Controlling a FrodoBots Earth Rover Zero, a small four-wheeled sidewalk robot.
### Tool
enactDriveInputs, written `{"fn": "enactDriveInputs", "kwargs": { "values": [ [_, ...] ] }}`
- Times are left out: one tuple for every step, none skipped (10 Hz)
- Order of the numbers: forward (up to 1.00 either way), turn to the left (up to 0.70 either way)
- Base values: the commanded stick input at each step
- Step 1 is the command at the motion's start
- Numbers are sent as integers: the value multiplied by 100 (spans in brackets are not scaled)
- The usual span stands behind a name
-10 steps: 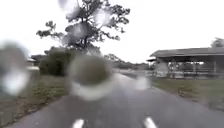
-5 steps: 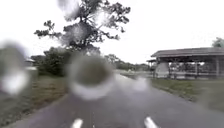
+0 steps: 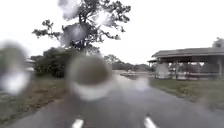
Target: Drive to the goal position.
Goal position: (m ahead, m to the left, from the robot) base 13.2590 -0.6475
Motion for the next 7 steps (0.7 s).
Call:
{"fn": "enactDriveInputs", "kwargs": {
  "values": [
    [70, 0],
    [70, 0],
    [70, 0],
    [70, 0],
    [70, 0],
    [70, 0],
    [70, 0]
  ]
}}
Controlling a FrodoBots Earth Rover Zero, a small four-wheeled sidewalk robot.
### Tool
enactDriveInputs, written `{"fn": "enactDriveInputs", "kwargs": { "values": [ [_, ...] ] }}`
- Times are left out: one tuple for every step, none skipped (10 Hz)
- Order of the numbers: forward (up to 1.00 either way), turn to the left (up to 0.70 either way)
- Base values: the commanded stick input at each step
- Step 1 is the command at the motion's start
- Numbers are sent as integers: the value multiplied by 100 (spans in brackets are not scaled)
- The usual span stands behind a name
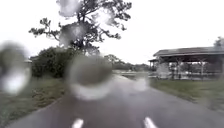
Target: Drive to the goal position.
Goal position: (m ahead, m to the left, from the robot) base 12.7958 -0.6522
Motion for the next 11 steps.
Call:
{"fn": "enactDriveInputs", "kwargs": {
  "values": [
    [70, 0],
    [70, 0],
    [70, 0],
    [70, 0],
    [70, 0],
    [70, 0],
    [70, 0],
    [70, 0],
    [70, 0],
    [70, 0],
    [70, 0]
  ]
}}
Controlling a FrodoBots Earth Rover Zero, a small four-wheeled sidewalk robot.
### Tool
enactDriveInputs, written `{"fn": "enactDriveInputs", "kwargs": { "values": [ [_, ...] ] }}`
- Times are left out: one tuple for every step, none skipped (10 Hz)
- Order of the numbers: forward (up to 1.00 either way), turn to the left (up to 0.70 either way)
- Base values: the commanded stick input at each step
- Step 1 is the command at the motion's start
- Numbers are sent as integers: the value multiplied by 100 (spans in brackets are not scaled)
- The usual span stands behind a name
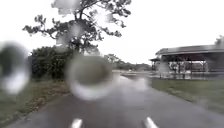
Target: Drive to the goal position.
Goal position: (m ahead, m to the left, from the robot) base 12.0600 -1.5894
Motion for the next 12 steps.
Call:
{"fn": "enactDriveInputs", "kwargs": {
  "values": [
    [70, 0],
    [70, 0],
    [70, 0],
    [70, 0],
    [70, 0],
    [70, 0],
    [70, 0],
    [70, 0],
    [70, 0],
    [70, 0],
    [70, 0],
    [70, 0]
  ]
}}
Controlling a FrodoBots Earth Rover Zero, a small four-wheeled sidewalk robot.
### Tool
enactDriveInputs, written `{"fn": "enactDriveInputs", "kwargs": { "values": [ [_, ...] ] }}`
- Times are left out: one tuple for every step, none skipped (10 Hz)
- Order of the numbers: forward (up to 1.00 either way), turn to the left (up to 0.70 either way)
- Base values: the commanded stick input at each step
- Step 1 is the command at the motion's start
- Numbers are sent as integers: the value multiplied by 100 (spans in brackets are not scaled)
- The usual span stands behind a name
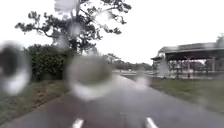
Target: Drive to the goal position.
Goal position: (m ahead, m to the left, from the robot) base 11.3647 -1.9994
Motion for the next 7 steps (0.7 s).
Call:
{"fn": "enactDriveInputs", "kwargs": {
  "values": [
    [70, 0],
    [70, 0],
    [70, 0],
    [70, 0],
    [70, 0],
    [70, 0],
    [70, 0]
  ]
}}
